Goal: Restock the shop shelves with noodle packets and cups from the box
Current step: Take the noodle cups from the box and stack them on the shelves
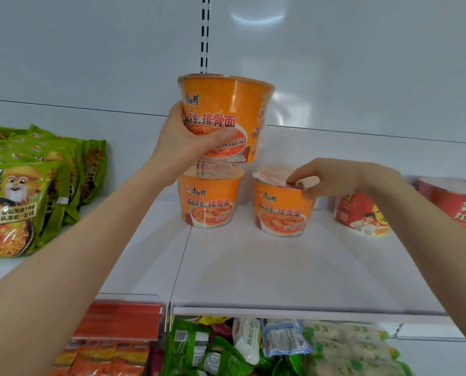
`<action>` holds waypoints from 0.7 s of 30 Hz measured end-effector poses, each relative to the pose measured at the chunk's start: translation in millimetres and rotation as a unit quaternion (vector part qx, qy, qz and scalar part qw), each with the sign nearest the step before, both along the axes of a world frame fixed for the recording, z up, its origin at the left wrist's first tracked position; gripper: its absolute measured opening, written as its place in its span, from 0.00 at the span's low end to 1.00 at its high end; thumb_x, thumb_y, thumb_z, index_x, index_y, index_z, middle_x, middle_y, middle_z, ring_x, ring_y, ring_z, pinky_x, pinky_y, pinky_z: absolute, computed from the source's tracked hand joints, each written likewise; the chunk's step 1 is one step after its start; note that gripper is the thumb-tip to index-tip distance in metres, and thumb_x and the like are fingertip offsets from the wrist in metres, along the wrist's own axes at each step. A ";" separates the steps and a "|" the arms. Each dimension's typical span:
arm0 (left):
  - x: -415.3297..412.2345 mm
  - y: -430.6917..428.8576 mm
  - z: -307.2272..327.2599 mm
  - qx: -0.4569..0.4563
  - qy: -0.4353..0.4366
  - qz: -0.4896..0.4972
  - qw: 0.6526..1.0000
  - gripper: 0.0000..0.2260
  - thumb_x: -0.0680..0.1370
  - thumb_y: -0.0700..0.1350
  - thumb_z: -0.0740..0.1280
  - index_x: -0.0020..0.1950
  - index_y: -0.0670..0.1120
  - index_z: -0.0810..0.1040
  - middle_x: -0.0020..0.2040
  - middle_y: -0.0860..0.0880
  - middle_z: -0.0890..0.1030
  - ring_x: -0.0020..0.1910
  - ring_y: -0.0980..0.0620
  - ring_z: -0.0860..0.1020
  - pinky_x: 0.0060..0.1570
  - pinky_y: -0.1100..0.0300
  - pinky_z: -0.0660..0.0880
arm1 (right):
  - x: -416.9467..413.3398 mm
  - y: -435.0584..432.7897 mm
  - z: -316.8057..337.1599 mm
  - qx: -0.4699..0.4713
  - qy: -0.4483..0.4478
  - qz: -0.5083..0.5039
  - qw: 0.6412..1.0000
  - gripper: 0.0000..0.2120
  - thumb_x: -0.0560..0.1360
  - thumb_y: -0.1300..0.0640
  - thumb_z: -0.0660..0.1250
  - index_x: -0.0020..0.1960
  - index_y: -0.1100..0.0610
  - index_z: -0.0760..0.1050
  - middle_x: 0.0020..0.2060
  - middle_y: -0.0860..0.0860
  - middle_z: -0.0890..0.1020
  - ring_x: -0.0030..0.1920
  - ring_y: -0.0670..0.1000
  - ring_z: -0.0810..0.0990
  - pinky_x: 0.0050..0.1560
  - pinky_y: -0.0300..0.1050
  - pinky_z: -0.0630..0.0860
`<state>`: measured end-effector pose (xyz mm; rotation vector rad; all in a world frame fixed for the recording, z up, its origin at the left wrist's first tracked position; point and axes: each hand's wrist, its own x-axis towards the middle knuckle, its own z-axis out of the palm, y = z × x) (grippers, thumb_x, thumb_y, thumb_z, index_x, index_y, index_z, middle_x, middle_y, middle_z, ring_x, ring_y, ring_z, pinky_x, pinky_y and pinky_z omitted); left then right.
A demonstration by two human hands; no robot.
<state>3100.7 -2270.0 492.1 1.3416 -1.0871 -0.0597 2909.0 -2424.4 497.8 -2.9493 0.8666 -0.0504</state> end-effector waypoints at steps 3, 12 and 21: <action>0.2 -0.7 0.3 0.001 0.003 0.004 1.000 0.34 0.67 0.49 0.75 0.69 0.46 0.64 0.63 0.49 0.75 0.58 0.51 0.77 0.57 0.54 0.76 | -4.1 -8.1 -1.2 -0.026 -0.009 -0.012 1.000 0.22 0.73 0.68 0.61 0.65 0.55 0.72 0.64 0.51 0.74 0.64 0.50 0.70 0.58 0.39 0.63; -5.7 -11.4 -4.6 -0.006 0.003 0.006 1.000 0.34 0.67 0.50 0.75 0.69 0.47 0.64 0.62 0.51 0.75 0.55 0.55 0.76 0.47 0.66 0.74 | -9.1 -12.3 -18.4 -0.009 -0.077 -0.015 0.997 0.22 0.76 0.66 0.61 0.69 0.54 0.68 0.68 0.50 0.71 0.68 0.51 0.68 0.63 0.38 0.61; -8.2 -17.2 -6.9 -0.004 -0.010 0.015 1.000 0.35 0.67 0.52 0.74 0.70 0.48 0.63 0.64 0.51 0.74 0.56 0.55 0.75 0.46 0.67 0.73 | 6.2 0.5 -21.3 -0.043 -0.070 -0.004 0.997 0.20 0.77 0.62 0.61 0.69 0.54 0.68 0.67 0.52 0.73 0.66 0.54 0.71 0.64 0.47 0.66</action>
